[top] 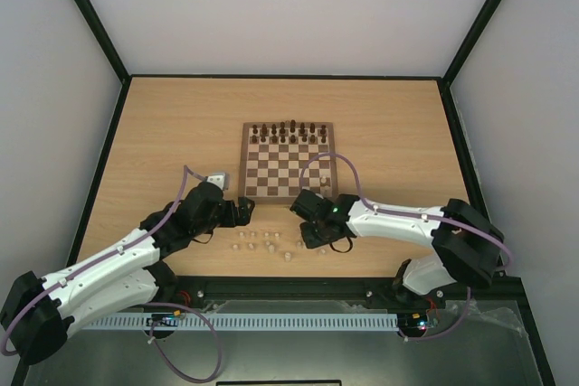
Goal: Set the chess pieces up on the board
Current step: Pick up the chess piece at the center of the board.
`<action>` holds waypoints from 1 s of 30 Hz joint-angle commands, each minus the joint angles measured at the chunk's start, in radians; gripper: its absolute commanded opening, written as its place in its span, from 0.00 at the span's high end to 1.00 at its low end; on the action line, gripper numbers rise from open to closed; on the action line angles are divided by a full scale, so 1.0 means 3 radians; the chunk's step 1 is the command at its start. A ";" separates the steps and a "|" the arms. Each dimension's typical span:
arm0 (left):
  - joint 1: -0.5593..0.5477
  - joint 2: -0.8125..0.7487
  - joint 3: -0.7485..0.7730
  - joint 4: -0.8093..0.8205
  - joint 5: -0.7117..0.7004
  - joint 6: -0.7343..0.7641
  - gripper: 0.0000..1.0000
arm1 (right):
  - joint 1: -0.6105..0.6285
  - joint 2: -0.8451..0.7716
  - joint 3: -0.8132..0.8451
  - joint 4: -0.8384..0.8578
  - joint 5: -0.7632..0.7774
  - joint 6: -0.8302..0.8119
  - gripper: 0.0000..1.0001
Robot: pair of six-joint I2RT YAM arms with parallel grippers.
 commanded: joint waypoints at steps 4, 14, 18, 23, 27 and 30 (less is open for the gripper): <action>0.0014 -0.0044 -0.0042 -0.0044 0.0001 -0.0024 0.01 | 0.0025 0.0195 0.0044 -0.0025 0.0024 -0.0006 0.78; 0.0014 0.0002 -0.0046 0.0009 0.0008 -0.0003 0.01 | 0.0023 0.0308 0.0186 -0.0078 0.0156 -0.0042 0.87; 0.0019 0.0048 -0.0048 0.0042 0.0015 0.0007 0.01 | 0.0023 0.0314 0.0230 -0.0100 0.0237 -0.0051 0.95; 0.0019 0.0096 -0.0041 0.0077 0.0021 0.0019 0.01 | -0.0028 0.0292 0.0400 -0.0207 0.0379 -0.0129 0.98; 0.0019 0.0132 -0.0011 0.0082 0.0016 0.0043 0.01 | -0.0225 0.0223 0.0675 -0.0346 0.0443 -0.0314 0.98; 0.0033 0.0139 0.0003 0.0081 0.0011 0.0058 0.01 | -0.0461 0.0220 0.0880 -0.0420 0.0452 -0.0460 0.98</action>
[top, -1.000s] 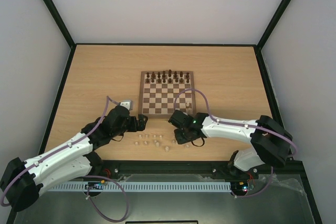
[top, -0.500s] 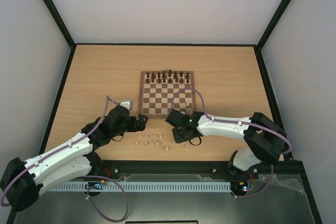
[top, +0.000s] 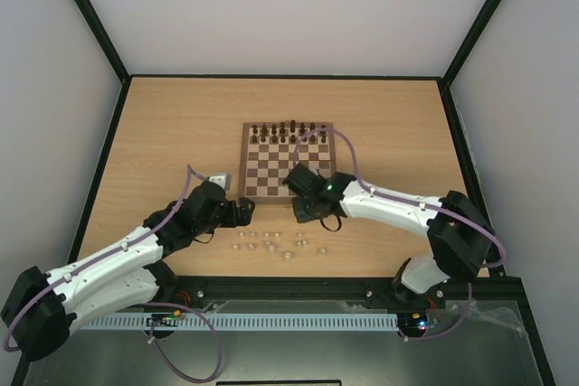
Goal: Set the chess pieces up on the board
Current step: Pick up the chess piece at the center of the board, then place the chess piece on the chessboard.
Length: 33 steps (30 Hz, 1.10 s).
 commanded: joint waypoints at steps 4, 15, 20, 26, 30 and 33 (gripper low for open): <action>0.0048 0.0043 0.0028 0.0052 0.0014 0.0063 0.01 | -0.0479 0.0124 0.0583 -0.0367 0.0163 -0.0396 0.98; 0.0108 0.0018 0.0011 0.0054 0.0039 0.0094 0.01 | -0.0744 0.0805 0.0983 -0.0349 0.0097 -0.0582 0.98; 0.0144 0.0012 -0.0001 0.0048 0.0059 0.0110 0.01 | -0.0839 0.0922 0.0979 -0.0314 0.0118 -0.0595 0.98; 0.0182 0.0026 -0.0012 0.0070 0.0091 0.0135 0.01 | -0.0933 0.0997 0.1007 -0.0280 0.0106 -0.0631 0.98; 0.0209 0.0033 -0.0010 0.0073 0.0105 0.0156 0.01 | -0.1004 0.1035 0.1012 -0.0266 0.0094 -0.0658 0.98; 0.0228 0.0036 -0.0018 0.0078 0.0120 0.0162 0.01 | -0.1029 0.1045 0.0999 -0.0251 0.0078 -0.0667 0.98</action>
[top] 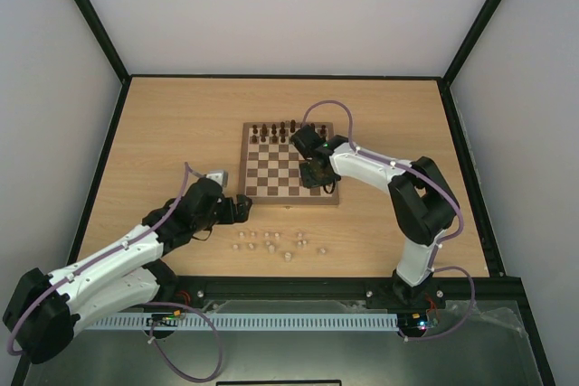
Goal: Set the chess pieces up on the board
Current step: Place the chess piece on the chessboard.
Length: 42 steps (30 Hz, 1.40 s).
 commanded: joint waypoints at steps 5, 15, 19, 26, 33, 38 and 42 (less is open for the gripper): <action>0.0055 0.0024 -0.0018 0.0077 0.0067 0.0064 0.01 | -0.0059 0.0052 0.0049 -0.0101 -0.0022 -0.0062 0.98; 0.0064 0.0067 -0.0015 0.0105 0.0074 0.0064 0.01 | -0.0082 0.0059 0.0073 -0.0096 -0.0032 -0.0087 0.98; 0.0068 0.0080 -0.0010 0.0110 0.0077 0.0068 0.01 | -0.0079 0.0054 0.0078 -0.0061 -0.0137 -0.0107 0.97; 0.0073 0.0078 -0.0019 0.0115 0.0078 0.0064 0.01 | -0.0080 0.0077 0.0080 -0.0062 -0.0200 -0.0114 0.97; 0.0073 0.0085 -0.0019 0.0123 0.0092 0.0069 0.01 | -0.0079 0.0046 0.0053 -0.0084 -0.0211 -0.0103 0.95; 0.0073 0.0101 -0.0022 0.0139 0.0098 0.0071 0.01 | -0.0079 0.0004 0.0024 -0.0107 -0.0185 -0.0088 0.88; 0.0073 0.0115 -0.0015 0.0155 0.0110 0.0063 0.01 | -0.0079 -0.0036 0.0014 -0.0119 -0.0148 -0.0083 0.87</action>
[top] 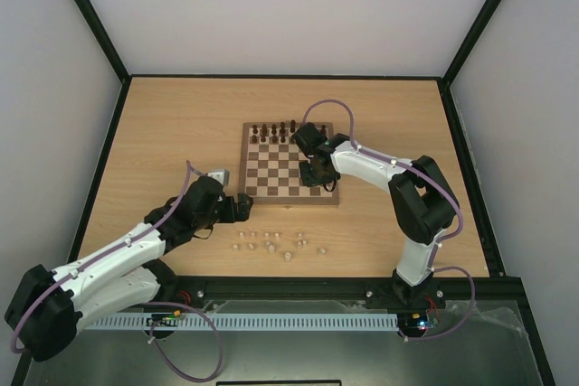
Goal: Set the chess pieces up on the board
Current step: Place the chess piece on the chessboard, then pick up the chess piece at the center of the board.
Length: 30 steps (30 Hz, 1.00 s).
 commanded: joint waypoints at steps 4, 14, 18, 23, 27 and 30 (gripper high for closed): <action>0.0014 0.0029 -0.0012 0.0051 0.0041 0.0018 0.01 | -0.0011 -0.0102 -0.0011 -0.0176 0.0021 -0.0013 0.84; 0.0014 0.0019 0.0006 0.0040 0.0033 -0.0001 0.01 | -0.0006 -0.0438 -0.0002 -0.0217 0.0011 -0.0014 0.76; 0.0014 0.0013 0.0022 0.0028 0.0022 -0.0010 0.01 | 0.0034 -0.0618 -0.0004 -0.0311 0.0046 0.0008 0.75; 0.0014 0.0025 0.0059 0.0005 0.0010 -0.0009 0.01 | 0.0250 -0.0909 -0.0170 -0.0381 0.0057 0.0097 0.75; 0.0014 0.0048 0.0071 -0.0001 -0.0005 -0.0010 0.01 | 0.0537 -0.1063 -0.0394 -0.0297 -0.0101 0.0205 0.75; 0.0014 0.0078 0.0088 -0.0007 -0.0010 -0.0008 0.01 | 0.0784 -0.1045 -0.0472 -0.0204 -0.0258 0.0285 0.74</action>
